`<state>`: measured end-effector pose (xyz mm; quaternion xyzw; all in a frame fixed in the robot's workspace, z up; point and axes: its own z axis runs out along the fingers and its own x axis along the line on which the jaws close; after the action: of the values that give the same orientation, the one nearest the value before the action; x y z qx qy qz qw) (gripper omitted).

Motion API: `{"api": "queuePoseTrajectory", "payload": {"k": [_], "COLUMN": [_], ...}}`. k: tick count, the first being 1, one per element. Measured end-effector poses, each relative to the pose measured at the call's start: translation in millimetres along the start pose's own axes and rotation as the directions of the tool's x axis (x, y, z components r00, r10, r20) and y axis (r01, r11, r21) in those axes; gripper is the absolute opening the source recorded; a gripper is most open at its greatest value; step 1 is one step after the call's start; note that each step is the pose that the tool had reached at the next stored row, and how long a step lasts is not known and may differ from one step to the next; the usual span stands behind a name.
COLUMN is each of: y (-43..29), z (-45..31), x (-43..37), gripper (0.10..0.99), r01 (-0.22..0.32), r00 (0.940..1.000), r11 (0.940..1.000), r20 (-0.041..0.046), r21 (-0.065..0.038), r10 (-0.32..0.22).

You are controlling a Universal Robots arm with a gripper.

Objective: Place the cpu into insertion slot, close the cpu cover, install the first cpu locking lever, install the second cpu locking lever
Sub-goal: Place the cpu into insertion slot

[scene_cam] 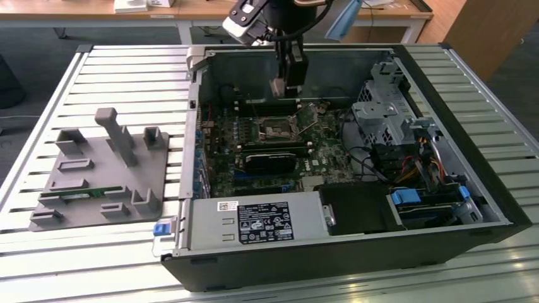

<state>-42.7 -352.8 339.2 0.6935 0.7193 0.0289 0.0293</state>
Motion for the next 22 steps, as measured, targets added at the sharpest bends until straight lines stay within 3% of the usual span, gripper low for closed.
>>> {"api": "queuePoseTrajectory", "payload": {"k": [14,22], "y": [-0.6,-1.2], "z": [20.1,27.3], "x": [6.3,6.6], "gripper": [0.537,0.537], "r01": [0.003,0.004], "r00": [1.0,1.0], "r11": [1.0,1.0], "r20": [-0.0006,0.0001], "r21": [0.001,0.001], "r10": [-0.003,-0.004]}}
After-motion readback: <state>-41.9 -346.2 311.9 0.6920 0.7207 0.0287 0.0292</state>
